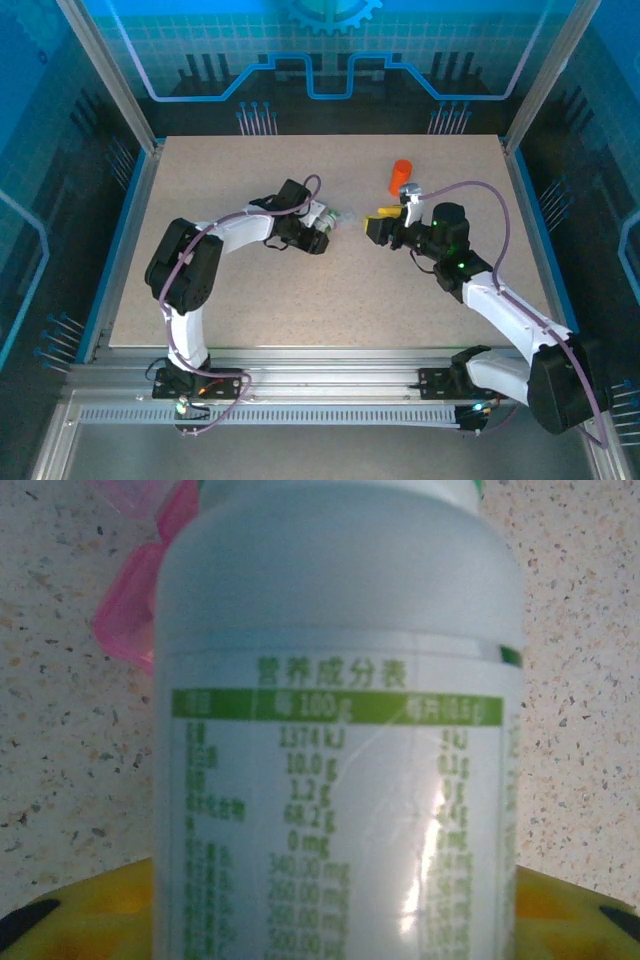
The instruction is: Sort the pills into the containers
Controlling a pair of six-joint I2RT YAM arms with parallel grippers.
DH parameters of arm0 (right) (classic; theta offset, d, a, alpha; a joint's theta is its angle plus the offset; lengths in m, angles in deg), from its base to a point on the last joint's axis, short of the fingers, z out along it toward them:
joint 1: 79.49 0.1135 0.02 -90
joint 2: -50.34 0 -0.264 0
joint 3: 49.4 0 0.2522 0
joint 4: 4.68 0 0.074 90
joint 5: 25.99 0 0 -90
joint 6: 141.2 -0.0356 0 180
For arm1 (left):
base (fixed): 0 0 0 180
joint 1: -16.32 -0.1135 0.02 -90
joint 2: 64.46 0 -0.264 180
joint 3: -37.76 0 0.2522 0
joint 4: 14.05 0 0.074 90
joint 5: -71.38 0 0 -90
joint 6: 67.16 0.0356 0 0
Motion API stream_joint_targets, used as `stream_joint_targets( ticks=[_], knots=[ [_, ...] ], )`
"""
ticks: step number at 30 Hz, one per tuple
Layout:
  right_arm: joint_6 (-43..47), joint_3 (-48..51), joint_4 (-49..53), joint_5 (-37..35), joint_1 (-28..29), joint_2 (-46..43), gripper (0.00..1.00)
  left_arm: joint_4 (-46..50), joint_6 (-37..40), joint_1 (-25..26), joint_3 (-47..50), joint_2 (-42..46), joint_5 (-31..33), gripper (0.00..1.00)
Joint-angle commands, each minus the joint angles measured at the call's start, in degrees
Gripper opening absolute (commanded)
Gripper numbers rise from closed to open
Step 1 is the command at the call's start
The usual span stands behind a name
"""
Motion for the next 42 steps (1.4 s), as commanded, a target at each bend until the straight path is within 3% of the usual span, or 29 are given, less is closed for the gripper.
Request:
stream_joint_targets(
  ticks=[1,42],
  knots=[
    [-0.24,0.39,-1.47,0.74,-1.31,-0.91,0.57,7.75,2.89,-0.92,-4.63,-2.02,0.47,0.0],
    [-2.04,1.04,-3.49,2.49,-1.97,0.15,0.59,35.54,10.76,-1.45,-30.22,-15.05,5.98,0.0]
  ],
)
